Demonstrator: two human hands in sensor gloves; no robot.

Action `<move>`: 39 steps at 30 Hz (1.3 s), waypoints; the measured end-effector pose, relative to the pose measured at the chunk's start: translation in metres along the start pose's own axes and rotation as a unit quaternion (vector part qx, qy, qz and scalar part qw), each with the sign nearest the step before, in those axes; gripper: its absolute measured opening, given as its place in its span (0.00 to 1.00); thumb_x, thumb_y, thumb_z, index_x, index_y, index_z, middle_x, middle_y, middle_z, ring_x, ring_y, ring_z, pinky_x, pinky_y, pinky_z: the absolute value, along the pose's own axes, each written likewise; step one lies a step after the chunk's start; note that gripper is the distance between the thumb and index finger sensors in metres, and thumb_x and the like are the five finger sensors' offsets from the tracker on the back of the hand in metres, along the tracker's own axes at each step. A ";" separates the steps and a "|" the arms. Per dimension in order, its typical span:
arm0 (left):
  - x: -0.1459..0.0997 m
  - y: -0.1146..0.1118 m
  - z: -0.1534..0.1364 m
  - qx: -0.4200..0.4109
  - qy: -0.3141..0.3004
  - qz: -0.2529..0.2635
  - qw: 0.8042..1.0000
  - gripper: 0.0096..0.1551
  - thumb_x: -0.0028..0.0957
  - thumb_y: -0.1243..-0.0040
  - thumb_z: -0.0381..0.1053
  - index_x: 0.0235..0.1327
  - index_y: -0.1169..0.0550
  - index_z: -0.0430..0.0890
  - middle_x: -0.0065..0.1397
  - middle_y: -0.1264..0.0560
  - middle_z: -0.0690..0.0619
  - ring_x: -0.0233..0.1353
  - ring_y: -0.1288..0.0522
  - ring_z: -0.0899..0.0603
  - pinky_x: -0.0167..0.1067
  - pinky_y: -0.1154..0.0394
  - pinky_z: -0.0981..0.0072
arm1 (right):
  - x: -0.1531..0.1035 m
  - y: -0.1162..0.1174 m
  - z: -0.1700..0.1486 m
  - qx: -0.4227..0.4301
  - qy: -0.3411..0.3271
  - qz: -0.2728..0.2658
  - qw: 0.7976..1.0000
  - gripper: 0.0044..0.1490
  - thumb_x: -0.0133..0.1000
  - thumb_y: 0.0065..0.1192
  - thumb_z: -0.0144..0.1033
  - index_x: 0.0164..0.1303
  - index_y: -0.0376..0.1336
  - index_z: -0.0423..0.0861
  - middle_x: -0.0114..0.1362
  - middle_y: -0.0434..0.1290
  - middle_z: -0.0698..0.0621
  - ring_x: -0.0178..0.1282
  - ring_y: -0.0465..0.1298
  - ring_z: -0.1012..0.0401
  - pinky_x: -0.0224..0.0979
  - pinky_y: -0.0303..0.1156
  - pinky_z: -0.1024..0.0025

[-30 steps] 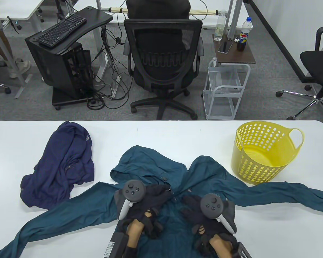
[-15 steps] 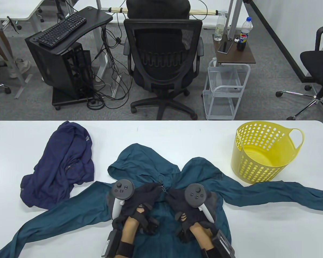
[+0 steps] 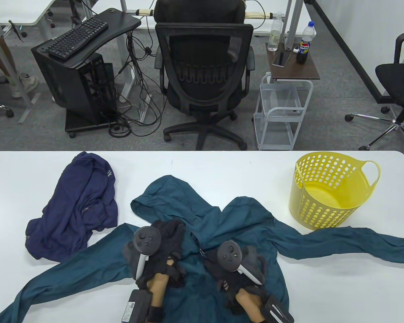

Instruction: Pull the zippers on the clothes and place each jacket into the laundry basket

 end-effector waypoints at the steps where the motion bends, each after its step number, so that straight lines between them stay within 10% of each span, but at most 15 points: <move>1: -0.003 0.004 0.009 0.034 -0.026 0.013 0.999 0.26 0.43 0.43 0.68 0.57 0.24 0.70 0.74 0.26 0.64 0.80 0.38 0.40 0.69 0.40 0.33 | 0.001 -0.001 -0.001 0.011 0.002 0.001 1.000 0.25 0.53 0.62 0.54 0.58 0.74 0.58 0.63 0.82 0.56 0.68 0.78 0.50 0.74 0.61 0.36; 9: -0.025 0.009 0.060 0.077 -0.219 -0.035 0.972 0.28 0.46 0.49 0.58 0.60 0.31 0.80 0.85 0.43 0.68 0.85 0.59 0.44 0.75 0.58 0.30 | -0.006 -0.026 -0.007 0.183 -0.016 -0.062 0.981 0.26 0.54 0.62 0.53 0.62 0.71 0.60 0.70 0.79 0.57 0.73 0.75 0.50 0.76 0.59 0.34; 20: -0.013 -0.012 0.050 0.199 -0.145 0.016 0.969 0.23 0.42 0.44 0.59 0.53 0.24 0.74 0.81 0.36 0.65 0.84 0.50 0.42 0.73 0.49 0.31 | -0.004 -0.013 -0.003 0.052 -0.011 -0.064 0.997 0.26 0.54 0.62 0.52 0.61 0.73 0.57 0.67 0.81 0.55 0.71 0.75 0.47 0.74 0.59 0.33; 30: 0.007 -0.001 0.026 0.234 -0.035 0.068 0.969 0.23 0.43 0.44 0.60 0.53 0.24 0.74 0.80 0.35 0.64 0.83 0.47 0.42 0.72 0.46 0.33 | -0.011 0.012 0.009 -0.074 -0.030 0.082 0.993 0.26 0.55 0.61 0.53 0.60 0.74 0.58 0.79 0.72 0.57 0.82 0.63 0.44 0.76 0.54 0.31; 39: -0.006 -0.011 0.048 0.206 -0.100 0.017 0.973 0.27 0.45 0.44 0.58 0.60 0.28 0.75 0.83 0.39 0.62 0.83 0.51 0.41 0.72 0.48 0.32 | 0.000 0.014 -0.005 -0.010 -0.003 0.074 0.997 0.27 0.54 0.61 0.53 0.62 0.72 0.59 0.80 0.72 0.58 0.81 0.67 0.48 0.76 0.60 0.38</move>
Point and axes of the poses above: the tracker on the back of each hand, its own z axis roughly to the thumb side, its own x axis roughly from the wrist to the fingertips, y = z × x, the point moved 1 cm from there along x, roughly from the wrist to the fingertips
